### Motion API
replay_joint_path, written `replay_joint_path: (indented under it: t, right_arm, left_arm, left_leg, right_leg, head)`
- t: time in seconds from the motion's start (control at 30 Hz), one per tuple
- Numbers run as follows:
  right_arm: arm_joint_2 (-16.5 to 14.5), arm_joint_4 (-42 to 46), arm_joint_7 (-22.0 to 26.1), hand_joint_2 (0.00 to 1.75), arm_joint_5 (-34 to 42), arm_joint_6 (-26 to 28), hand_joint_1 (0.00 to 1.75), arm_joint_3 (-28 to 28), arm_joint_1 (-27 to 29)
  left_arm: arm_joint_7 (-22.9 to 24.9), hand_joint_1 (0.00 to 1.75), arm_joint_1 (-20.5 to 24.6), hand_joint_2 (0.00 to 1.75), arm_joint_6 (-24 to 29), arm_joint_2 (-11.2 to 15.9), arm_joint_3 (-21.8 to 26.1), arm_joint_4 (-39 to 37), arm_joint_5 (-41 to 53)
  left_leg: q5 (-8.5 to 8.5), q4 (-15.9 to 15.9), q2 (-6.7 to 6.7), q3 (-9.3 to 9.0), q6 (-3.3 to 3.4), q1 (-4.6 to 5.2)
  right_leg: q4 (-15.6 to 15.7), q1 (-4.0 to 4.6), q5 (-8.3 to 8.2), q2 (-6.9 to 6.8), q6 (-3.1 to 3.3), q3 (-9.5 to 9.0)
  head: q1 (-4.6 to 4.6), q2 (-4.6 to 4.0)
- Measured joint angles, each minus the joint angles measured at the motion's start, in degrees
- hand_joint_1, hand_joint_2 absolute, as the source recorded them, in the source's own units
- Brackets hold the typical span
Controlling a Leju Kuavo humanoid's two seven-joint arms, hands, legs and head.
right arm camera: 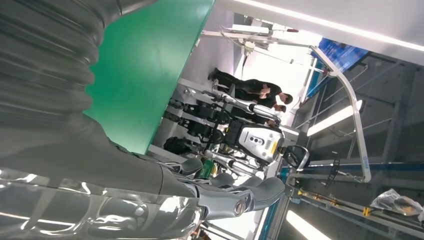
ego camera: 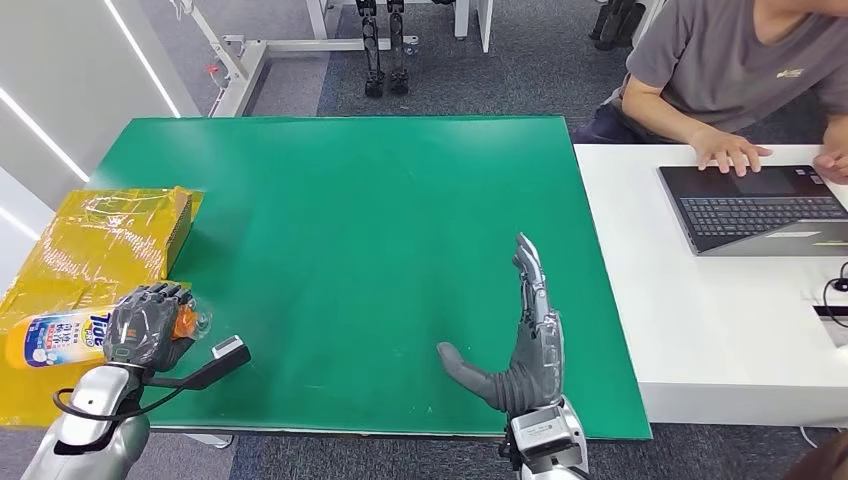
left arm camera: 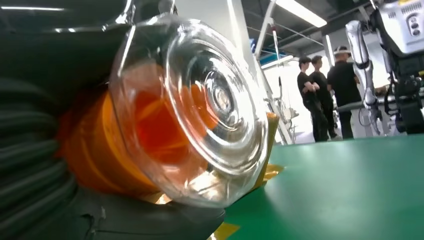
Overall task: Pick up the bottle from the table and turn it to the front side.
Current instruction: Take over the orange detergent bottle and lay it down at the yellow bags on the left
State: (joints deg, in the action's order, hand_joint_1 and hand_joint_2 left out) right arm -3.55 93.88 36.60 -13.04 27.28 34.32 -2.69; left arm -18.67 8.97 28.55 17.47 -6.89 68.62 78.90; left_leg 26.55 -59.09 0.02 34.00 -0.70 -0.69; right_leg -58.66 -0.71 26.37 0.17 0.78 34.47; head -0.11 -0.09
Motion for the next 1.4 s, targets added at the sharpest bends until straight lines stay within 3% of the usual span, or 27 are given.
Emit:
replay_joint_path:
  t: [0.17,0.57,0.9,1.2,1.4]
  right_arm:
    - [-0.3,0.0,0.0,1.75,0.0,-1.5,0.00,-0.6,0.0]
    - [-1.6,-0.5,0.8,1.75,1.3,-1.5,0.00,-2.0,-0.2]
    - [-2.4,-0.1,1.2,1.75,1.7,-1.2,0.00,-3.2,0.2]
    - [-2.5,0.0,1.3,1.75,1.2,-1.6,0.00,-4.0,1.3]
    - [-2.5,0.3,1.3,1.75,0.4,-1.3,0.00,-4.0,2.0]
  left_arm:
    - [0.8,1.75,5.3,1.75,-1.8,2.2,-2.4,-8.0,8.0]
    - [3.0,1.75,13.1,1.75,-3.3,4.1,-9.8,-20.1,10.8]
    - [3.7,1.75,14.6,1.75,-4.0,6.6,-12.9,-24.3,10.8]
    - [3.2,1.75,15.5,1.75,-3.6,6.4,-14.3,-25.4,10.7]
    - [-1.6,1.75,18.2,1.75,-2.4,4.3,-14.4,-25.5,6.2]
  left_leg:
    - [-0.03,0.0,0.00,0.00,-0.05,-0.01]
    - [-0.04,0.0,0.01,0.01,-0.05,-0.01]
    - [-0.04,0.0,0.01,0.01,-0.06,-0.02]
    - [-0.04,0.0,0.01,0.00,-0.06,0.00]
    - [-0.06,0.0,0.00,0.00,-0.08,0.00]
  right_leg:
    - [0.0,0.00,-0.03,0.00,0.04,-0.01]
    - [0.0,0.00,-0.05,0.01,0.06,0.00]
    - [0.0,0.01,-0.04,0.03,0.07,0.04]
    - [0.0,0.00,-0.04,0.00,0.07,0.02]
    - [0.0,0.00,-0.07,0.01,0.07,0.01]
  head:
    - [0.00,0.00]
    - [0.02,0.00]
    - [0.00,0.00]
    - [0.01,0.00]
    - [0.01,0.00]
